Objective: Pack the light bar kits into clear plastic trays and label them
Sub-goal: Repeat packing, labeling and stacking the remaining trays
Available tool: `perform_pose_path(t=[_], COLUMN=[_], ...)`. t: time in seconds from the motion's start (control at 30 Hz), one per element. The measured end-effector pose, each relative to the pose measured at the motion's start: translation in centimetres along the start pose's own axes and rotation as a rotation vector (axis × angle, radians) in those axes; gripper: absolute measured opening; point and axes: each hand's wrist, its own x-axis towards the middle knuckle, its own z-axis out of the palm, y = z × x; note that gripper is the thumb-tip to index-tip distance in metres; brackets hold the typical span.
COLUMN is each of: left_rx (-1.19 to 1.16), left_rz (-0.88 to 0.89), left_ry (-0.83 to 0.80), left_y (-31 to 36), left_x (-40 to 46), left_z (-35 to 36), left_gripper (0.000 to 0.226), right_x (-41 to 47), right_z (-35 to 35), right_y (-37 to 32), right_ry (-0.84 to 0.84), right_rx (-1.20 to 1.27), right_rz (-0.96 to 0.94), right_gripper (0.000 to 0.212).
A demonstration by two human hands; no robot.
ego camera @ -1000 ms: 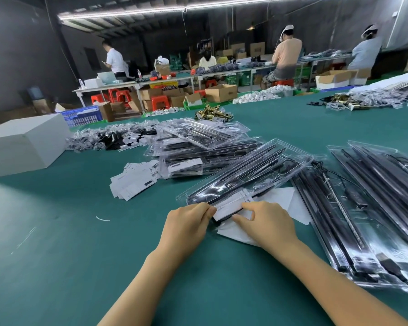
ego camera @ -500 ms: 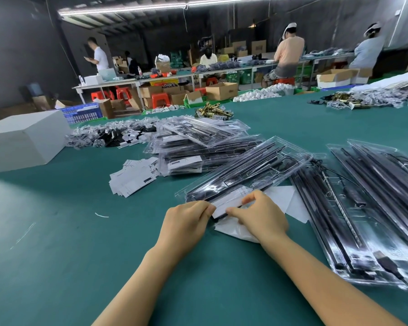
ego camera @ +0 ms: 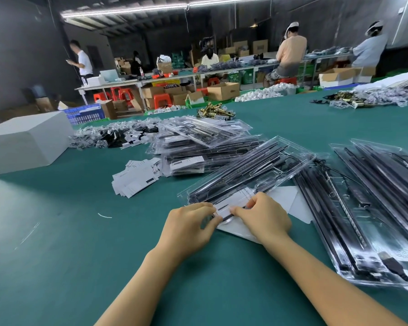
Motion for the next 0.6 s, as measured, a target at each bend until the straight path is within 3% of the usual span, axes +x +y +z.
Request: perform_pose_path(t=[0.3, 0.6], left_rx=[0.07, 0.169], left_rz=[0.08, 0.124], left_ry=[-0.066, -0.161], left_y=[-0.1, -0.3], left_x=[-0.1, -0.2], left_z=[-0.1, 0.0], left_gripper=[0.014, 0.026], right_x=[1.0, 1.7], right_z=[-1.0, -1.9], right_y=[1.0, 1.0], right_ry=[-0.207, -0.257], right_rx=[0.431, 0.606], right_rz=[0.105, 0.249], right_gripper=[0.012, 0.006])
